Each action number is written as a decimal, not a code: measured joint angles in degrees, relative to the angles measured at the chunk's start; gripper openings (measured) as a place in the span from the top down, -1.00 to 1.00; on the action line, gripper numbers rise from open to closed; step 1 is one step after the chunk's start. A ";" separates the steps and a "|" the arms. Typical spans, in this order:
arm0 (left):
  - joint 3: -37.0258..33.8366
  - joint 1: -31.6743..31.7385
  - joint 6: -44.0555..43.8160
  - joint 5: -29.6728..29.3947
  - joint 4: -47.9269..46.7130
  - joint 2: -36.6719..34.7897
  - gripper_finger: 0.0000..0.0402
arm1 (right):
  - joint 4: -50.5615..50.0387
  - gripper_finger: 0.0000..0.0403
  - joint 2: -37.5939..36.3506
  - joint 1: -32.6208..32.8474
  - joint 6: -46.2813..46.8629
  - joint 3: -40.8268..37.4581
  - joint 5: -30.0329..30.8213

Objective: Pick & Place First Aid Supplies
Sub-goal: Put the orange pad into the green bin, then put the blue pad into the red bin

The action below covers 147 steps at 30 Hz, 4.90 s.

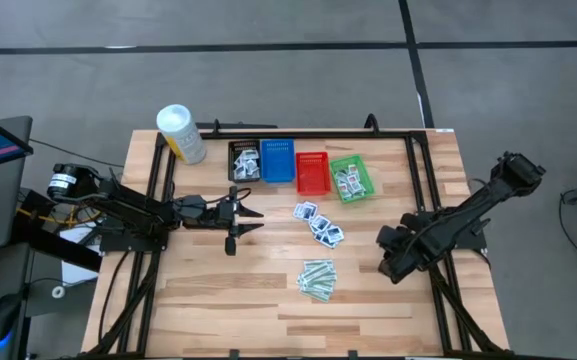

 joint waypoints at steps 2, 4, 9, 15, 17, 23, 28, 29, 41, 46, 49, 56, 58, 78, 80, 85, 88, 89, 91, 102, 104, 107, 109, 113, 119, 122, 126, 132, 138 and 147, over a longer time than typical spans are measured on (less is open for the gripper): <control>0.00 0.00 0.00 0.00 0.00 0.00 0.42 | 0.66 0.14 0.00 0.02 1.39 -2.10 -2.06; 0.00 -0.01 0.00 0.01 0.00 0.00 0.42 | 2.04 0.10 0.02 0.02 2.89 -4.22 -4.41; 0.00 -0.02 0.00 0.02 -0.02 0.00 0.42 | 5.85 0.09 0.00 0.00 3.67 -8.08 -5.81; 0.00 -0.02 0.00 0.01 -0.01 0.00 0.42 | 8.03 0.15 -0.19 -0.09 4.62 -11.27 -5.15; 0.00 -0.02 0.00 0.01 0.00 0.00 0.42 | 9.16 0.18 -0.18 -0.09 4.65 -12.02 -5.17; 0.00 -0.02 0.00 0.02 0.00 0.00 0.42 | 12.10 0.43 -0.20 -0.09 4.65 -13.22 -6.26; 0.00 -0.02 0.00 0.02 0.00 0.00 0.42 | 12.61 0.81 -0.20 0.02 4.17 -13.22 -6.64; 0.00 -0.01 0.00 0.01 -0.01 0.00 0.42 | 12.72 0.88 -0.20 0.02 4.14 -13.22 -6.66; 0.00 -0.02 0.00 0.02 0.00 0.00 0.42 | 10.83 0.98 0.16 -0.15 -0.30 -9.32 -0.01; 0.00 -0.02 0.00 0.02 0.00 0.00 0.42 | 11.56 0.99 0.04 -0.14 -5.24 -4.83 7.93; 0.00 -0.02 0.00 0.02 0.00 0.00 0.42 | 12.14 0.99 -0.02 -0.71 -8.21 -2.41 12.54; 0.00 -0.02 0.00 0.02 0.00 0.00 0.42 | 16.18 0.99 -0.04 -4.57 -17.24 0.81 22.27; 0.00 -0.02 0.00 0.01 0.01 0.00 0.42 | 20.09 0.99 -0.04 -6.29 -22.71 0.82 24.20; 0.00 0.00 -1.05 0.02 0.02 0.00 0.42 | 43.50 1.00 -0.11 -34.71 -66.07 0.94 13.78; 0.00 -0.01 -1.07 0.02 0.02 0.00 0.42 | 44.93 1.00 -0.11 -37.79 -67.32 0.13 12.68; 0.00 -0.02 -2.23 0.01 0.02 0.00 0.42 | 53.51 1.00 -0.09 -45.36 -68.97 -6.25 9.19; 0.00 -0.02 -2.58 0.00 0.02 0.00 0.42 | 59.45 1.00 -0.09 -48.95 -67.61 -10.30 3.89; 0.00 -0.02 -2.58 0.01 0.02 0.00 0.42 | 61.42 1.00 -0.09 -49.74 -67.13 -11.34 2.96; 0.00 0.00 -2.56 0.02 0.02 0.00 0.42 | 64.51 1.00 -0.09 -50.68 -66.98 -12.64 2.15; 0.00 0.00 -2.56 0.00 0.04 0.00 0.42 | 68.52 0.95 -0.09 -53.77 -58.74 -15.20 2.23; 0.00 0.02 -2.56 0.00 0.04 0.00 0.42 | 68.41 0.92 -0.09 -53.64 -56.55 -15.19 2.24; 0.00 0.04 -2.49 0.00 0.04 0.00 0.42 | 67.94 0.84 -0.09 -52.71 -56.52 -15.19 2.30; 0.00 0.04 -2.41 0.00 0.04 0.00 0.42 | 67.88 0.76 -0.09 -52.06 -57.10 -15.19 2.34; 0.00 0.04 -2.38 0.00 0.03 0.00 0.42 | 67.81 0.59 -0.09 -51.30 -57.05 -15.19 2.50; 0.00 0.04 -2.38 0.00 0.02 0.00 0.42 | 67.86 0.45 -0.09 -51.11 -54.36 -15.19 4.24; 0.00 0.04 -2.38 0.00 0.02 0.00 0.42 | 71.23 0.46 -0.20 -49.19 -54.27 -15.13 4.05; 0.00 0.04 -2.35 0.00 0.02 0.00 0.42 | 75.27 0.49 -0.57 -45.26 -59.21 -15.12 3.96; 0.00 0.12 -1.92 -0.02 0.02 0.00 0.42 | 76.25 0.51 -0.57 -39.03 -61.75 -15.12 3.77; 0.00 1.15 -2.00 -0.04 0.17 0.00 0.42 | 74.92 0.51 -0.57 -31.86 -58.05 -15.12 3.77; 0.02 0.79 -2.12 0.00 2.90 0.02 0.42 | 64.97 0.52 -0.55 -21.12 -45.51 -15.12 7.36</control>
